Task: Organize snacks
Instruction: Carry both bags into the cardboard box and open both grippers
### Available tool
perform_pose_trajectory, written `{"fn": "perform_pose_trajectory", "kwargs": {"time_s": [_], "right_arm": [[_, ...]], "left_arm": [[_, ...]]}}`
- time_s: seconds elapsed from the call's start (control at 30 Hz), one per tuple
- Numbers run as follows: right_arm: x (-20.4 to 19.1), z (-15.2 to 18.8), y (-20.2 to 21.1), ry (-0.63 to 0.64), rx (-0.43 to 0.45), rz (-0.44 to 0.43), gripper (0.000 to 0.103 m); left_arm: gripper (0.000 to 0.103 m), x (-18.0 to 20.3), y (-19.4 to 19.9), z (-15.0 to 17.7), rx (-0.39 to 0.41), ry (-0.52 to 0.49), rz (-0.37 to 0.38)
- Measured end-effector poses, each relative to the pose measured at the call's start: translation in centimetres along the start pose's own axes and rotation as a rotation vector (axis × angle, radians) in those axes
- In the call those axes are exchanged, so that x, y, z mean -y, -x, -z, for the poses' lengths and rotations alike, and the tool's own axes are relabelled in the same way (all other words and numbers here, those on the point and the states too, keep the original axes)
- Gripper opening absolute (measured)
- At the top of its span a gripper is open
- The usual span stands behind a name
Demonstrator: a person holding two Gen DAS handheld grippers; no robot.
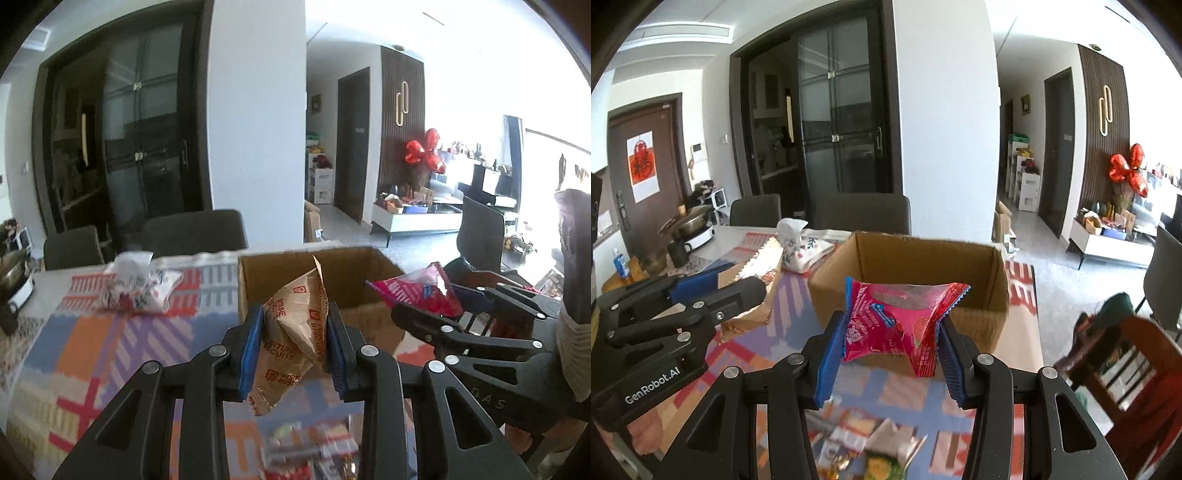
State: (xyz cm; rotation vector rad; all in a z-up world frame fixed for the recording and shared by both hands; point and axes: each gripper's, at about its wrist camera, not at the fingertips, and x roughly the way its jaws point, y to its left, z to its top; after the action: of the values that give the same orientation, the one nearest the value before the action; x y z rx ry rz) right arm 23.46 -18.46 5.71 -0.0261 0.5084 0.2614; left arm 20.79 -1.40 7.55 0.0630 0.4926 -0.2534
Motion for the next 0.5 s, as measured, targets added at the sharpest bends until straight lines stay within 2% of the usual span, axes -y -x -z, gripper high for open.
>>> {"fn": "perform_pose_trajectory", "kwargs": {"time_s": [0.27, 0.5], "right_arm": [[2.2, -4.2, -3.9, -0.01, -0.042, 0.013, 0.049], [4.1, -5.1, -7.6, -0.04, -0.114, 0.017, 0.049]], "left_arm": [[0.032, -0.9, -5.0, -3.6, -0.086, 0.031, 0.049], [0.032, -1.4, -11.5, -4.7, -0.236, 0.073, 0.109]]}}
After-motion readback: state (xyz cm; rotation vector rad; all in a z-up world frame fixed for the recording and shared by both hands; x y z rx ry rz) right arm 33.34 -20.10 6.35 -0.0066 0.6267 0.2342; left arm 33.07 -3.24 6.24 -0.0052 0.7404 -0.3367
